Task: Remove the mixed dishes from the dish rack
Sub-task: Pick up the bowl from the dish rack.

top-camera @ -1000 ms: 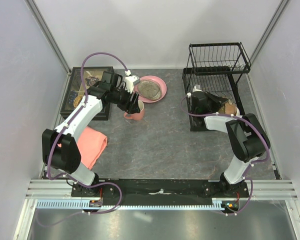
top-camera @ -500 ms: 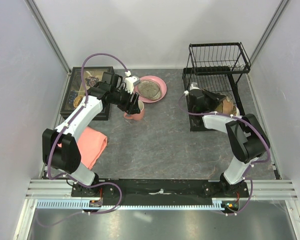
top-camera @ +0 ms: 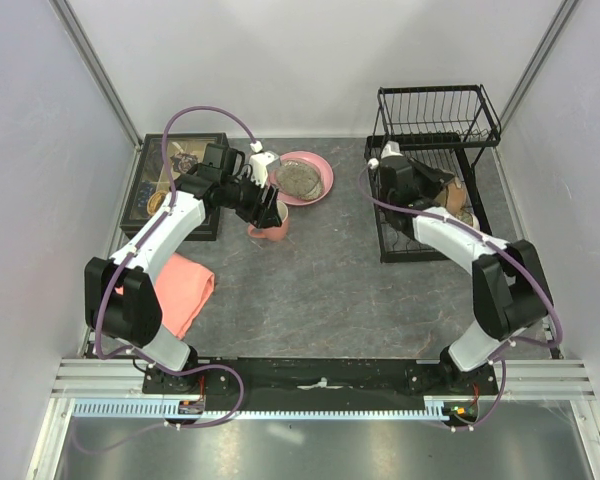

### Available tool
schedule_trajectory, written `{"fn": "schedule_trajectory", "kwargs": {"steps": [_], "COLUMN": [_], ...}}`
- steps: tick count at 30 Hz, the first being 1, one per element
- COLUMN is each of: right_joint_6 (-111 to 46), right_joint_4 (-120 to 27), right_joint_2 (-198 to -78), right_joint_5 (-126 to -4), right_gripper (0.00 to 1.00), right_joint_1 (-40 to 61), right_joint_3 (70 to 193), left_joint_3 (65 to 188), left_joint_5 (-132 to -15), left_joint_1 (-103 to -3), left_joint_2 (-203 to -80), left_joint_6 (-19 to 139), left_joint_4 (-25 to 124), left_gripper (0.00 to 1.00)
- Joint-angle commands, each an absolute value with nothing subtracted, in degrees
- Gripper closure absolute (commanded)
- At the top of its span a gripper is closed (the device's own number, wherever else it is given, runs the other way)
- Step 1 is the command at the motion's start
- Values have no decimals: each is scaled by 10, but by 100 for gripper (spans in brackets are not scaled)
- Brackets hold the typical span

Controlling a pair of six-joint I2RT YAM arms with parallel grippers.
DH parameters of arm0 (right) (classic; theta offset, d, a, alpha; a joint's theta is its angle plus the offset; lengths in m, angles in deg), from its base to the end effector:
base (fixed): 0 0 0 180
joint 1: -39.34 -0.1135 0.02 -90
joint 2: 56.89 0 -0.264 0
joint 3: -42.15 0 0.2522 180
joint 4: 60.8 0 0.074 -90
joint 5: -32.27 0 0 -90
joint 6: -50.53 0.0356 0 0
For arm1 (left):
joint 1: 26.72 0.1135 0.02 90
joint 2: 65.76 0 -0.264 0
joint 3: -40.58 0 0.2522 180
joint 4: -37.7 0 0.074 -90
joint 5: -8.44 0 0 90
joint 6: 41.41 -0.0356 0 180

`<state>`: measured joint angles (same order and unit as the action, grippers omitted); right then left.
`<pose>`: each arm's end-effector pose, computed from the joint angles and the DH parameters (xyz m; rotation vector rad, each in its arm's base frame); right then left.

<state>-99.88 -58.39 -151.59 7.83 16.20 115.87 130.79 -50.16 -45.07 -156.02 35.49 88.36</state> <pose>0.3424 0.1111 0.2511 -0.6564 1.9236 -1.5352 0.3164 -0.1245 0.2965 0.8796 2.2382 -0.7110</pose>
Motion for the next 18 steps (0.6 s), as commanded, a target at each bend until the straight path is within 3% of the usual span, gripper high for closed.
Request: {"fn": "schedule_trajectory", "kwargs": {"steps": [1, 9, 18], "right_joint_6": [-808, -641, -577], "right_joint_4": [-354, -116, -60], "right_joint_2": [-1452, -1434, -1430], "right_joint_5": [32, -139, -299], "right_gripper": [100, 100, 100], "right_joint_1": [159, 160, 152], "right_joint_3": [1283, 1401, 1428], "left_joint_3": [1316, 1317, 1371], "left_joint_5": [-468, -453, -473], "left_joint_1": [-447, -450, -477], "left_joint_2": [-1549, -1542, -1537], "left_joint_6": [366, 404, 421], "left_joint_4": [854, 827, 834], "left_gripper": [34, 36, 36]}}
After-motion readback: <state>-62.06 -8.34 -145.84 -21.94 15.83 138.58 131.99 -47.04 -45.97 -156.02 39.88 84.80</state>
